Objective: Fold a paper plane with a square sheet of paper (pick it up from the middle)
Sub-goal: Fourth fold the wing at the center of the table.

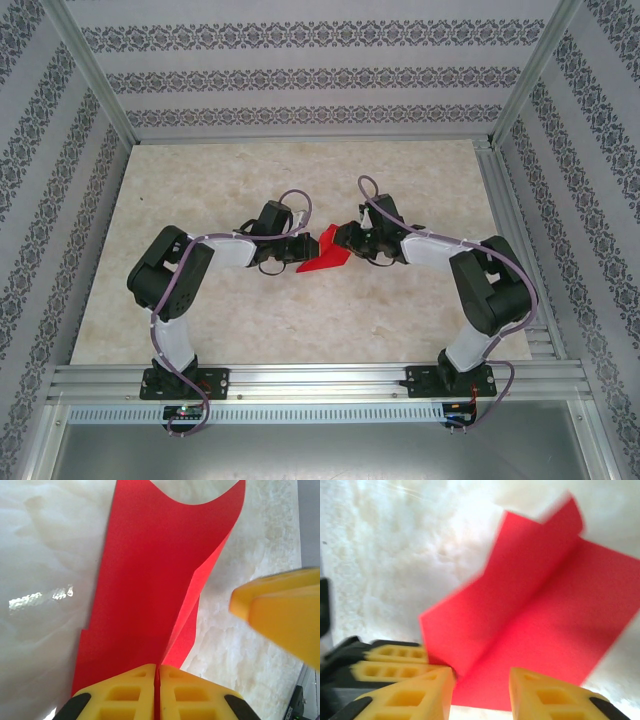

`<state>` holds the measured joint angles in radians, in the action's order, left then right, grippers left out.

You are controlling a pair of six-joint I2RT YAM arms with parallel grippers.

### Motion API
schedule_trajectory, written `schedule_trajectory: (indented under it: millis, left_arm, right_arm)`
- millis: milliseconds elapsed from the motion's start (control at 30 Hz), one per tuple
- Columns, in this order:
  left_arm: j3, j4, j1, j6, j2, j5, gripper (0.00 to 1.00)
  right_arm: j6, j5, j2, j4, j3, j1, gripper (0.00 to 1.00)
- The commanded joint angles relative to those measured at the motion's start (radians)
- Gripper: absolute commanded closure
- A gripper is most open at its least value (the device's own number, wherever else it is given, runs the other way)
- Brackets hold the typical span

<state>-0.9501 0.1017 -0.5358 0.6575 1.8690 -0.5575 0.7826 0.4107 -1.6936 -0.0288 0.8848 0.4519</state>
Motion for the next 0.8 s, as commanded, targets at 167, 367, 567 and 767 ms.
schedule_trajectory:
  millis: [167,367,567,767]
  left_arm:
    - [-0.008,-0.008,0.024,0.039,0.022,-0.016,0.89]
    - [-0.004,0.004,0.024,0.058,0.028,-0.018,0.89]
    - [-0.008,-0.002,0.025,0.058,0.035,-0.024,0.89]
    - [-0.009,-0.001,0.025,0.062,0.041,-0.028,0.88]
  right_arm:
    - [-0.005,-0.052,-0.063,-0.023,0.087,0.021,0.55]
    - [0.028,-0.068,-0.092,-0.054,0.105,0.022,0.5]
    - [0.047,-0.079,-0.11,-0.047,0.112,0.032,0.44]
    - [0.05,-0.104,-0.145,-0.062,0.141,0.044,0.42]
